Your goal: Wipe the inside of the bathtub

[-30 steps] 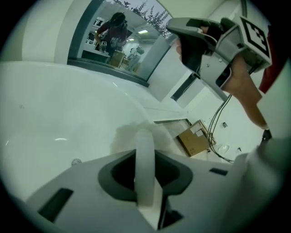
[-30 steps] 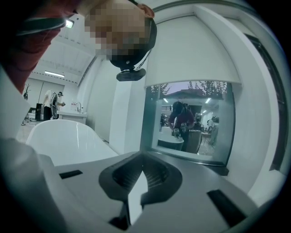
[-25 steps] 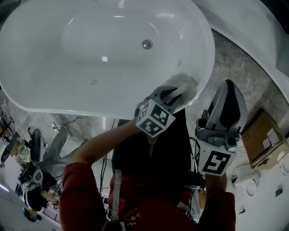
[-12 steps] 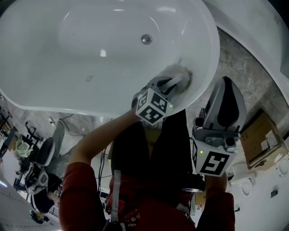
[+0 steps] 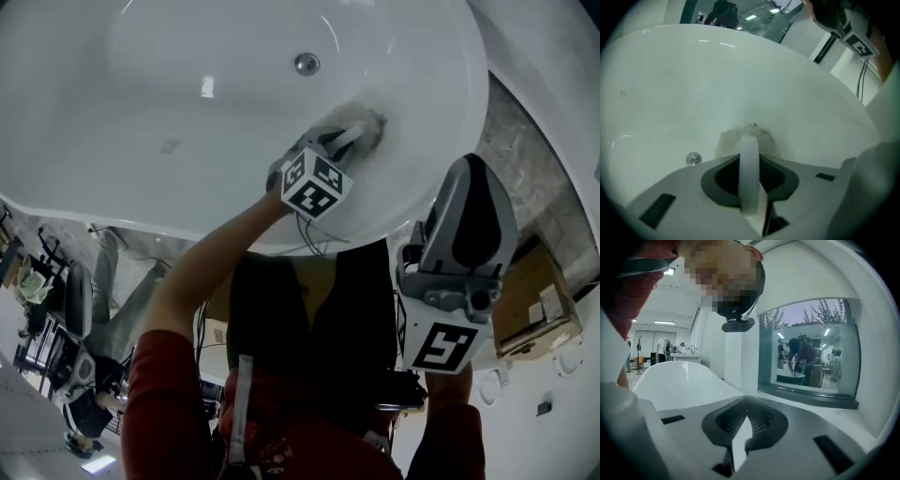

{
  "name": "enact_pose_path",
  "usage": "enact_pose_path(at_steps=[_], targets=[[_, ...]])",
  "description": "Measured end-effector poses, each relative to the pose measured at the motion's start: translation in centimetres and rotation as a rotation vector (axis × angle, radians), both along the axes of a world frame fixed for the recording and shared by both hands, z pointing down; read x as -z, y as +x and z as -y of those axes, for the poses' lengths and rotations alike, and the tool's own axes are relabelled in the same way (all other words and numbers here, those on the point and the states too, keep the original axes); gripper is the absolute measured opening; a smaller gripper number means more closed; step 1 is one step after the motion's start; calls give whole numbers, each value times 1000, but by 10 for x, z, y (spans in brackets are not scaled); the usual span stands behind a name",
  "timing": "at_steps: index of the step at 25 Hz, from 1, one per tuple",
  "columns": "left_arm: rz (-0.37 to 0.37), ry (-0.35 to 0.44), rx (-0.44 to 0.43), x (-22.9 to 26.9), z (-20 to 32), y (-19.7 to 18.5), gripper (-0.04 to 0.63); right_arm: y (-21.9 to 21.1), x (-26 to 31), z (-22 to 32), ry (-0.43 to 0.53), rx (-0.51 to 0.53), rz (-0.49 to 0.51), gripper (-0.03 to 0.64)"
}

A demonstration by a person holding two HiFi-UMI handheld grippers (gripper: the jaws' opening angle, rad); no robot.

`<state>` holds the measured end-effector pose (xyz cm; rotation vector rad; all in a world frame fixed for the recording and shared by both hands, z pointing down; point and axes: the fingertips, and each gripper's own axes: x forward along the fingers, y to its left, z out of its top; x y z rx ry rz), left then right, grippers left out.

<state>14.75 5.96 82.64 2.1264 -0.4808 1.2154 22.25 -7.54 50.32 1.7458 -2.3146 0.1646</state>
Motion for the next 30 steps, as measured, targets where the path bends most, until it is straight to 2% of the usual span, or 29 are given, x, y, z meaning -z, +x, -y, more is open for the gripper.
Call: enact_pose_path(at_steps=[4, 12, 17, 21, 25, 30], targets=[[47, 22, 6, -39, 7, -10, 97, -11, -19, 6, -17, 42, 1, 11], [164, 12, 57, -126, 32, -34, 97, -16, -50, 21, -52, 107, -15, 11], [223, 39, 57, -165, 42, -48, 97, -25, -66, 30, -67, 126, 1, 11], [287, 78, 12, -191, 48, -58, 97, -36, -73, 38, -77, 140, 19, 11], [285, 132, -13, -197, 50, -64, 97, -46, -78, 41, -78, 168, 21, 11], [275, 140, 8, -194, 53, -64, 97, -47, -79, 38, -78, 176, -4, 11]])
